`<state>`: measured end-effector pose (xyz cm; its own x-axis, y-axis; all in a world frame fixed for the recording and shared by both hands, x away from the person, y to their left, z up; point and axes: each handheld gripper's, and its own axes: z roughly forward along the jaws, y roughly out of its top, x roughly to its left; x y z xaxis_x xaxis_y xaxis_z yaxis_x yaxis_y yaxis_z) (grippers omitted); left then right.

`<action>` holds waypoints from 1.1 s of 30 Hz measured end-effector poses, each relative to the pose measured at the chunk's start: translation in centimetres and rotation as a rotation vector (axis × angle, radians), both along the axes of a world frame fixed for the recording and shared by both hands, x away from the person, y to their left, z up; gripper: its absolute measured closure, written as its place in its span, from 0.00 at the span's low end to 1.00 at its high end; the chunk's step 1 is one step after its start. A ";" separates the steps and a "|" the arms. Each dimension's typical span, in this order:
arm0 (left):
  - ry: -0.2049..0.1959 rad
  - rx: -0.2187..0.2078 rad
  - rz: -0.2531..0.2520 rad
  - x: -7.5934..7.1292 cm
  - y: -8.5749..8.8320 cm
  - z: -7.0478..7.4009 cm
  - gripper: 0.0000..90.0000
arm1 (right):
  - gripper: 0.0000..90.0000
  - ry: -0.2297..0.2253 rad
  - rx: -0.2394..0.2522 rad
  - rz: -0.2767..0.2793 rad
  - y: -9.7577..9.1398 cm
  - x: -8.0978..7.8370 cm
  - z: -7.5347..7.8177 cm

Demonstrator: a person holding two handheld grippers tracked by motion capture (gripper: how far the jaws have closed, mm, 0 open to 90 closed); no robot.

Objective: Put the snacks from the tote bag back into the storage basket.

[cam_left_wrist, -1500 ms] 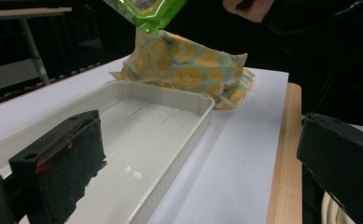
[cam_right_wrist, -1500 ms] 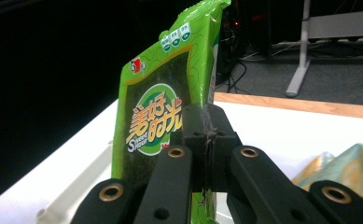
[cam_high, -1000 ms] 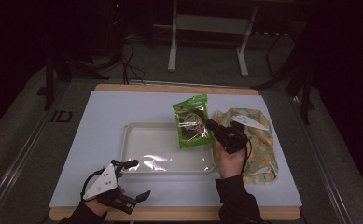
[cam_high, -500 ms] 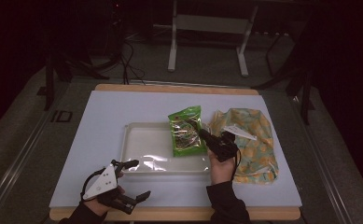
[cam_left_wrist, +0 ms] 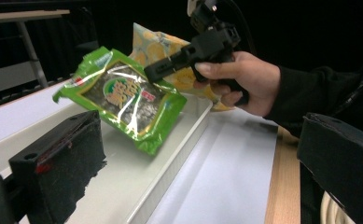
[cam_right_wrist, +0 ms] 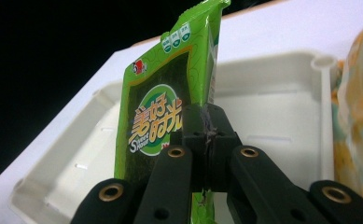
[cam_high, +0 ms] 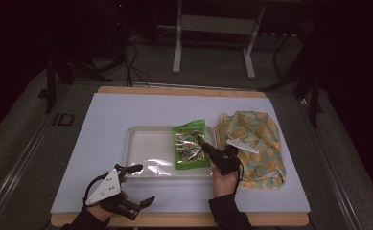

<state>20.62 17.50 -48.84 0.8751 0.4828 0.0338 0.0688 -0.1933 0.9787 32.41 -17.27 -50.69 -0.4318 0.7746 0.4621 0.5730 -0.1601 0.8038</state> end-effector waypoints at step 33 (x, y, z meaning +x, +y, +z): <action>0.001 0.010 0.000 0.1 -0.1 -0.1 0.01 | 0.91 0.098 -0.090 -0.052 -1.0 -1.2 -1.1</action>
